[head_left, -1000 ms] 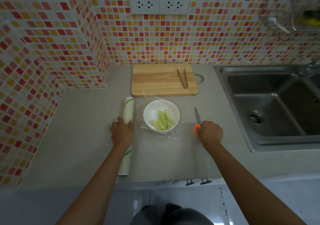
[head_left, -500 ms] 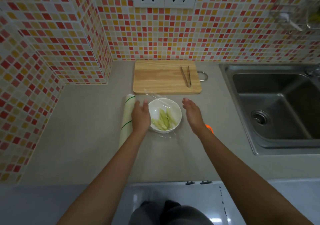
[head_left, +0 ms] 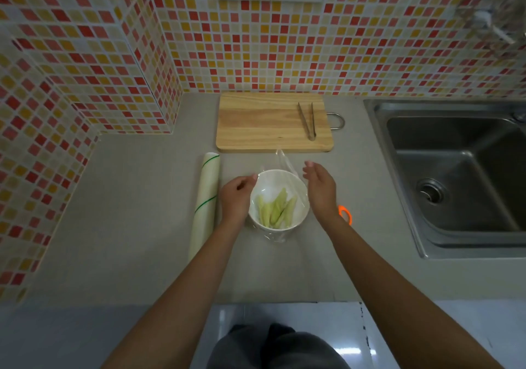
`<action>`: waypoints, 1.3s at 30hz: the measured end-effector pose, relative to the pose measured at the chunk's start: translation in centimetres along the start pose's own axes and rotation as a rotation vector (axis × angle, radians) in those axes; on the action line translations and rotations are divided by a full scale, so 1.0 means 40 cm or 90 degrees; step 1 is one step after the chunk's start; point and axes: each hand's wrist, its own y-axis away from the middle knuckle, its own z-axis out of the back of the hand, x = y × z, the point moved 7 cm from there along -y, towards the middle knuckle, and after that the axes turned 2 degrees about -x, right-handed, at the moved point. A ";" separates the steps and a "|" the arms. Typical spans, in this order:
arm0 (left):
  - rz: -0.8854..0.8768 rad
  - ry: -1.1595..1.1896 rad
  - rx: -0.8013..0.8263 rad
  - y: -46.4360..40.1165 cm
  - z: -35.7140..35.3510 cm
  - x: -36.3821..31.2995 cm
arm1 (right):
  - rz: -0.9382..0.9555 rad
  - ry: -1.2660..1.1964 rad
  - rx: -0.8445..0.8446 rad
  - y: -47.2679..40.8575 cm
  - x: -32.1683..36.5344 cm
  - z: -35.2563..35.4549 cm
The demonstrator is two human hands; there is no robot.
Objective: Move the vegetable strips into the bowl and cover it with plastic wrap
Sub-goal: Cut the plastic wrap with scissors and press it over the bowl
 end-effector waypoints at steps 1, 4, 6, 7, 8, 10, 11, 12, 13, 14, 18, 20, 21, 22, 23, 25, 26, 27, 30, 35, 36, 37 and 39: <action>0.005 0.017 -0.012 0.001 0.001 0.002 | 0.006 -0.003 0.024 -0.014 0.009 -0.012; 0.026 0.062 -0.046 0.004 0.004 0.002 | -0.021 0.004 0.097 -0.060 0.009 -0.045; 0.038 0.076 -0.059 0.004 0.002 -0.001 | -0.064 0.006 0.157 -0.082 -0.002 -0.069; 0.045 0.081 -0.065 0.004 0.001 0.000 | -0.074 0.008 0.185 -0.088 -0.003 -0.082; 0.051 0.085 -0.071 0.003 0.001 0.001 | -0.080 0.007 0.206 -0.090 -0.003 -0.093; 0.056 0.090 -0.079 0.003 -0.001 0.000 | -0.092 -0.008 0.209 -0.091 -0.008 -0.105; 0.058 0.094 -0.083 0.002 -0.002 0.000 | -0.103 -0.021 0.198 -0.092 -0.012 -0.104; 0.062 0.101 -0.090 0.001 -0.002 -0.001 | -0.119 -0.040 0.185 -0.092 -0.018 -0.100; 0.069 0.110 -0.097 0.000 -0.002 -0.001 | -0.140 -0.061 0.171 -0.093 -0.024 -0.094; 0.081 0.123 -0.103 -0.002 -0.003 0.000 | -0.164 -0.080 0.156 -0.095 -0.032 -0.087; 0.158 0.190 -0.112 -0.013 -0.013 0.020 | -0.244 -0.096 0.092 -0.099 -0.063 -0.072; 0.180 0.200 -0.100 -0.021 -0.017 0.029 | -0.302 -0.111 0.079 -0.096 -0.085 -0.072; 0.187 0.202 -0.088 -0.025 -0.020 0.031 | -0.325 -0.132 0.082 -0.094 -0.094 -0.073; 0.194 0.206 -0.074 -0.029 -0.024 0.032 | -0.341 -0.148 0.087 -0.092 -0.101 -0.073; 0.203 0.214 -0.065 -0.030 -0.027 0.034 | -0.351 -0.156 0.092 -0.090 -0.107 -0.075; 0.226 0.233 -0.060 -0.026 -0.029 0.044 | -0.366 -0.171 0.095 -0.081 -0.118 -0.079; 0.235 0.237 -0.065 -0.025 -0.029 0.050 | -0.374 -0.188 0.093 -0.076 -0.124 -0.082; 0.241 0.234 -0.068 -0.023 -0.030 0.054 | -0.377 -0.208 0.090 -0.070 -0.127 -0.083; 0.250 0.222 -0.055 -0.025 -0.034 0.059 | -0.362 -0.215 0.113 -0.060 -0.131 -0.081; 0.256 0.164 -0.123 -0.037 -0.018 0.066 | -0.354 -0.217 -0.030 -0.069 -0.134 -0.049; 0.257 0.164 -0.139 -0.040 -0.017 0.067 | -0.310 -0.217 -0.062 -0.077 -0.121 -0.040; 0.255 0.161 -0.146 -0.042 -0.018 0.067 | -0.249 -0.217 -0.067 -0.083 -0.101 -0.035; 0.251 0.155 -0.144 -0.047 -0.025 0.069 | -0.137 -0.203 0.047 -0.084 -0.064 -0.056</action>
